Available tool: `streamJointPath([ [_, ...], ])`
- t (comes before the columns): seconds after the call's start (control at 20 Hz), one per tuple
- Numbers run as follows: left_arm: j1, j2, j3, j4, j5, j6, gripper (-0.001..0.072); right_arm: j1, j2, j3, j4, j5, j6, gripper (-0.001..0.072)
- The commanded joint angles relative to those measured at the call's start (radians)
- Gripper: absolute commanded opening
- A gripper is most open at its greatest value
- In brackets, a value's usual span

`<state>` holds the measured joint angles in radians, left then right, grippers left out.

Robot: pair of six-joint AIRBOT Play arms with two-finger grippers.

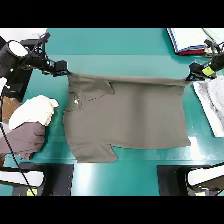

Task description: Fold the shirts.

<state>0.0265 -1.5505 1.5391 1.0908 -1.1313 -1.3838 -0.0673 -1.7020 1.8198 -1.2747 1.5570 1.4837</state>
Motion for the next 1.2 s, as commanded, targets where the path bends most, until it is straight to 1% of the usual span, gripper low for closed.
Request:
streamJointPath([
  [0.0,-0.012,-0.013,-0.002,0.087,-0.165,0.012,0.0028,-0.001,0.045,-0.101,-0.050,-0.030,-0.023,0.0018],
  [0.15,-0.040,-0.013,-0.114,0.101,-0.156,0.005,0.0028,-0.001,0.122,-0.290,-0.062,-0.107,-0.028,0.0020],
  [0.25,-0.063,-0.013,-0.188,0.102,-0.142,-0.009,0.0031,0.000,0.148,-0.379,-0.053,-0.147,-0.028,0.0020],
  [0.3,-0.072,-0.013,-0.217,0.103,-0.134,-0.029,0.0052,0.000,0.156,-0.411,-0.052,-0.159,-0.028,0.0020],
  [0.35,-0.072,-0.013,-0.236,0.102,-0.132,-0.031,0.0324,-0.001,0.166,-0.441,-0.051,-0.175,-0.027,0.0024],
  [0.4,-0.071,-0.013,-0.240,0.104,-0.134,-0.043,0.0440,-0.001,0.177,-0.464,-0.052,-0.190,-0.027,0.0123],
  [0.45,-0.071,-0.006,-0.240,0.104,-0.138,-0.055,0.0408,-0.002,0.187,-0.476,-0.052,-0.196,-0.027,0.0374],
  [0.5,-0.071,0.015,-0.240,0.108,-0.146,-0.056,0.0408,-0.009,0.197,-0.475,-0.052,-0.189,-0.027,0.0423],
  [0.65,-0.072,0.164,-0.282,0.189,-0.164,-0.085,0.0409,-0.024,0.291,-0.475,-0.053,-0.132,-0.043,0.0423],
  [0.75,-0.072,0.305,-0.415,0.238,-0.179,-0.114,0.0409,-0.036,0.371,-0.475,-0.053,-0.073,-0.045,0.0423],
  [0.8,-0.072,0.376,-0.502,0.237,-0.186,-0.131,0.0409,-0.036,0.406,-0.475,-0.053,-0.060,-0.045,0.0423],
  [1.0,-0.072,0.646,-0.877,0.159,-0.175,-0.192,0.0409,-0.017,0.510,-0.475,-0.053,-0.065,-0.045,0.0423],
  [1.15,-0.072,0.745,-1.054,0.058,-0.161,-0.200,0.0409,0.005,0.526,-0.475,-0.052,-0.063,-0.045,0.0422],
])
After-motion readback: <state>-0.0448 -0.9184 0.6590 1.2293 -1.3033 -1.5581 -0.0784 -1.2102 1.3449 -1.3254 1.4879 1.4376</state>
